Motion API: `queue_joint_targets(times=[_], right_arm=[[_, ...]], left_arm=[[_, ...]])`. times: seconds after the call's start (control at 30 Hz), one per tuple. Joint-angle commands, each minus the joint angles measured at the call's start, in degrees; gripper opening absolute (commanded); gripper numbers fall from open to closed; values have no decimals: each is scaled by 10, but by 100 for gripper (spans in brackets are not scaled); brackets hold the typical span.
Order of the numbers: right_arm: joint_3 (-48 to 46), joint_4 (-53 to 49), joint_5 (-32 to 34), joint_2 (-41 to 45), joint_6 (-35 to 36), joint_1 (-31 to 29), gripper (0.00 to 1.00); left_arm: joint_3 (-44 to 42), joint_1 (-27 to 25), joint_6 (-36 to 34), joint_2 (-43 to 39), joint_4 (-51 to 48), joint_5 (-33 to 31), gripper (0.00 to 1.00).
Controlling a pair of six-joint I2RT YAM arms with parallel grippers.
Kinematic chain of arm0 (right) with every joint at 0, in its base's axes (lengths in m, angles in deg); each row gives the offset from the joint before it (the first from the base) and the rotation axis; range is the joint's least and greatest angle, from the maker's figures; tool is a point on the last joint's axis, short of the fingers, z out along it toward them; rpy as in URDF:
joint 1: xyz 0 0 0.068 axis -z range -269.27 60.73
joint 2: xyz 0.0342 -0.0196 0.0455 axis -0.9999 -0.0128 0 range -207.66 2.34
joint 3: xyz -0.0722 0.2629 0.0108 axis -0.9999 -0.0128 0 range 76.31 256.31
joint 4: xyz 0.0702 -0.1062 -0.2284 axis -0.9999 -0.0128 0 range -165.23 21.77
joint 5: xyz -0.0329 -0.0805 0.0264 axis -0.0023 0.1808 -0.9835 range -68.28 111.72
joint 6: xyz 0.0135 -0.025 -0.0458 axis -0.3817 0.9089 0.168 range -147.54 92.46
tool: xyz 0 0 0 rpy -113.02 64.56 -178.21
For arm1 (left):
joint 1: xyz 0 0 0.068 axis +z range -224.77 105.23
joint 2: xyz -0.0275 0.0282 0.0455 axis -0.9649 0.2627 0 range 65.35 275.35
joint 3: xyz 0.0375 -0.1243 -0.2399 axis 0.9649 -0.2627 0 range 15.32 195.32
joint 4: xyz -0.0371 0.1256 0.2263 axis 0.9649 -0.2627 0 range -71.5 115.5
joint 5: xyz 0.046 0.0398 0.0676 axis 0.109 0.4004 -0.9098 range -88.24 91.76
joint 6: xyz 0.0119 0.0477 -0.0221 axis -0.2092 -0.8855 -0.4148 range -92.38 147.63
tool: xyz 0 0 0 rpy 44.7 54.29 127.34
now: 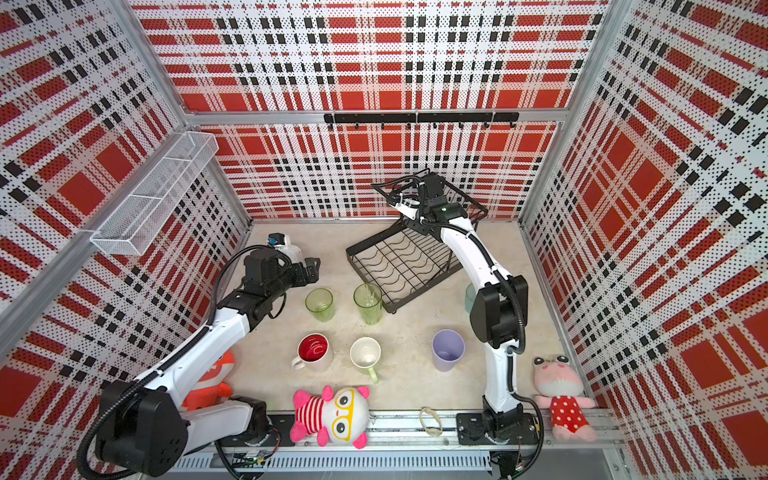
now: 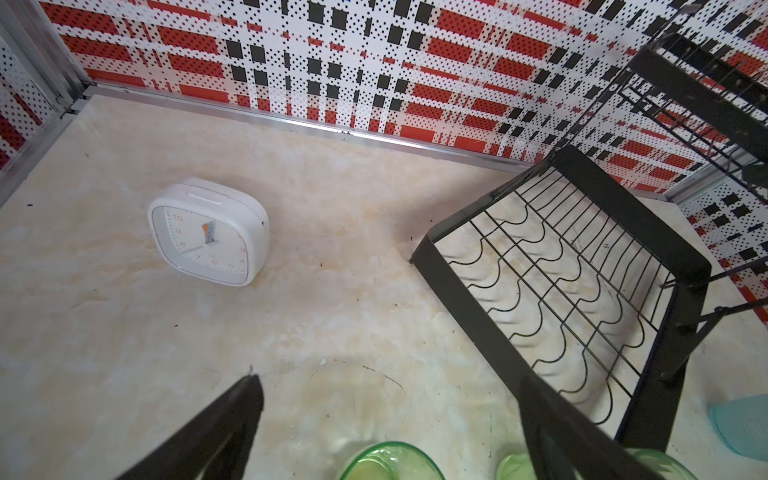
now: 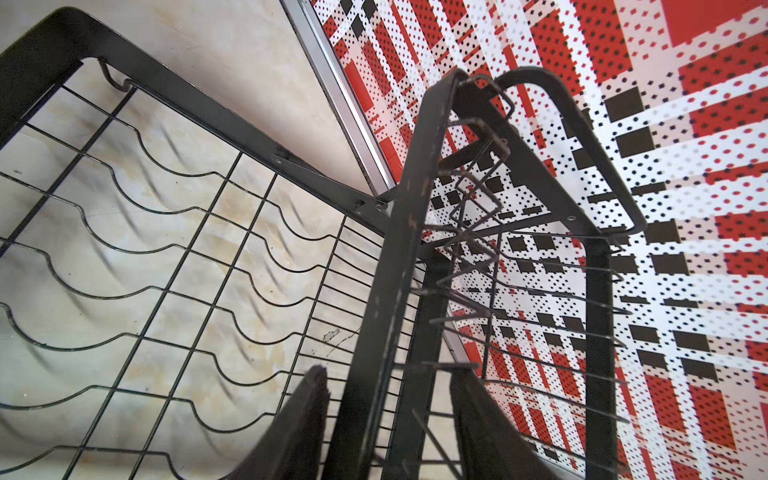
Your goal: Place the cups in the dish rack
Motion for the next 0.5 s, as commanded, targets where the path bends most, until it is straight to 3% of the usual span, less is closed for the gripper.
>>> queue_joint_targets(times=[0.0,0.47], right_arm=[[-10,-18,-46,23,70,-4,49],[-71,-3,-61,93,67,-4,46]], left_arm=[[-4,-3,-2,3,5,1,98],[-5,-6,-1,2,6,0,98]])
